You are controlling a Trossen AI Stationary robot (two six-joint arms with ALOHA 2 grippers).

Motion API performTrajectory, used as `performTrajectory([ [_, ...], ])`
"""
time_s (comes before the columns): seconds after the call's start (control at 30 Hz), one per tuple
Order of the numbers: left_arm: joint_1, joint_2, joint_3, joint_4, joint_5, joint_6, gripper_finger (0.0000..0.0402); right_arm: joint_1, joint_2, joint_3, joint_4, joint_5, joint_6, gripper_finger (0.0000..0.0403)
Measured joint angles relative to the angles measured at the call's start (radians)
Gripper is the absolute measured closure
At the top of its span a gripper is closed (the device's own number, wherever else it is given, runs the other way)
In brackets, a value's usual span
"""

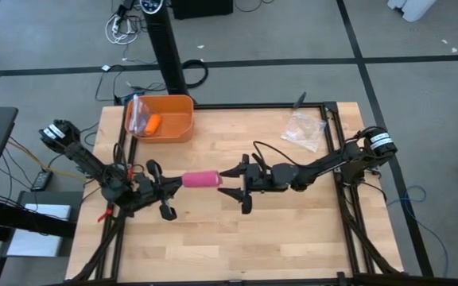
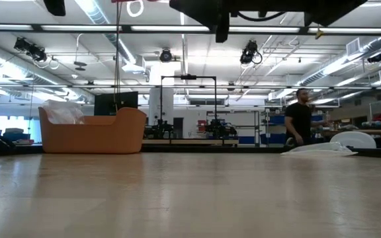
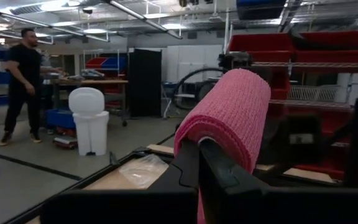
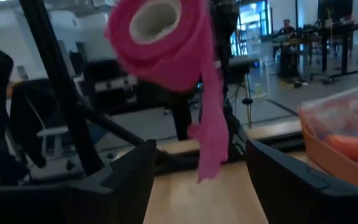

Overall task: Roll bandage
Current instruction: Roll the pink bandage

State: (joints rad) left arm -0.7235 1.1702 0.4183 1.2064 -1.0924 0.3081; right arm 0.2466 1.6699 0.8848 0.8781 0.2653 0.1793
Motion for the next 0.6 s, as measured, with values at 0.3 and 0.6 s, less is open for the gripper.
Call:
performTrajectory([
  [0.3, 0.003, 0.000, 0.000, 0.013, 0.009, 0.003, 0.0401, -0.002, 0.000, 0.000, -0.057, 0.000, -0.020, 0.0148],
  [0.6, 0.004, 0.000, 0.000, 0.015, 0.009, 0.003, 0.0401, -0.023, -0.017, 0.000, -0.198, 0.001, -0.012, 0.0141],
])
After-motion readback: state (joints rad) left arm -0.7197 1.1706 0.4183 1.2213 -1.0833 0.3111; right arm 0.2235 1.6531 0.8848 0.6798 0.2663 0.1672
